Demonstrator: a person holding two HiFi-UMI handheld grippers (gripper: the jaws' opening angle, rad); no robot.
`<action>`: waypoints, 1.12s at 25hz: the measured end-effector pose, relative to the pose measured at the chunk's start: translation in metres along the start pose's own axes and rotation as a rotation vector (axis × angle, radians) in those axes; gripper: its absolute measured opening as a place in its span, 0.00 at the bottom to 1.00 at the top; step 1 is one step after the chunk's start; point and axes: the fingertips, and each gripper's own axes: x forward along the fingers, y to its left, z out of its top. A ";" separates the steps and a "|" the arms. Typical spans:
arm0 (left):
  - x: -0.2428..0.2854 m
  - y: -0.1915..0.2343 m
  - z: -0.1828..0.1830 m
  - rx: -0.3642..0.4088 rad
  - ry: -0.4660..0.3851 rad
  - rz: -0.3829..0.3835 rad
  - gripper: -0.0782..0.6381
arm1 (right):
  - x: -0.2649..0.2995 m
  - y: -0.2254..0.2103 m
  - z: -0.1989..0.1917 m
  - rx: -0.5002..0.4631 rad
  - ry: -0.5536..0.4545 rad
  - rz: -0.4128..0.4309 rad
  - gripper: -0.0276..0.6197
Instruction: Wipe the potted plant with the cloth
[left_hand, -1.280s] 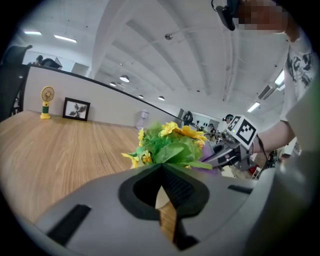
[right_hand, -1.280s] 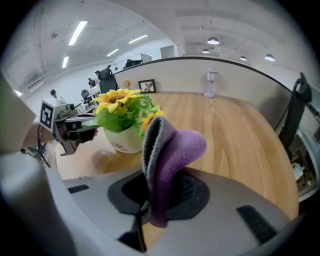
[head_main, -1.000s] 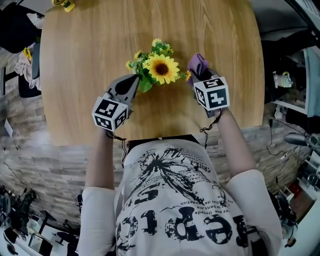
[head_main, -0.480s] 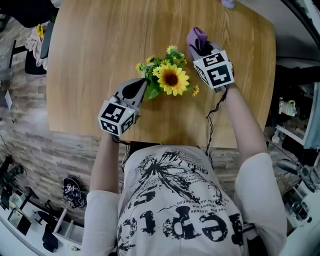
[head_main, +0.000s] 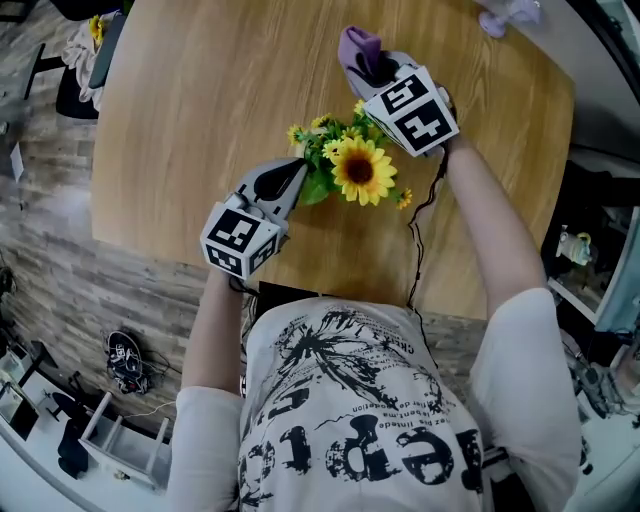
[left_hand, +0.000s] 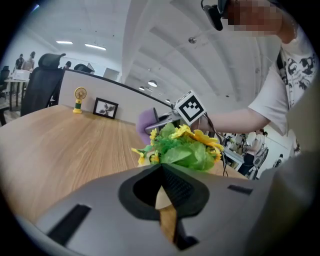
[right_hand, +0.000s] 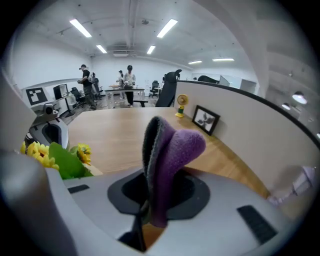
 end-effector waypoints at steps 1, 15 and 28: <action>0.001 0.000 0.000 0.002 -0.001 0.004 0.11 | 0.005 0.007 0.001 -0.018 0.003 0.034 0.16; 0.009 0.007 0.010 0.063 0.021 0.013 0.11 | 0.010 0.081 -0.035 -0.229 0.160 0.472 0.15; 0.010 0.007 0.011 0.108 0.091 0.020 0.11 | -0.008 0.095 -0.073 -0.413 0.356 0.637 0.15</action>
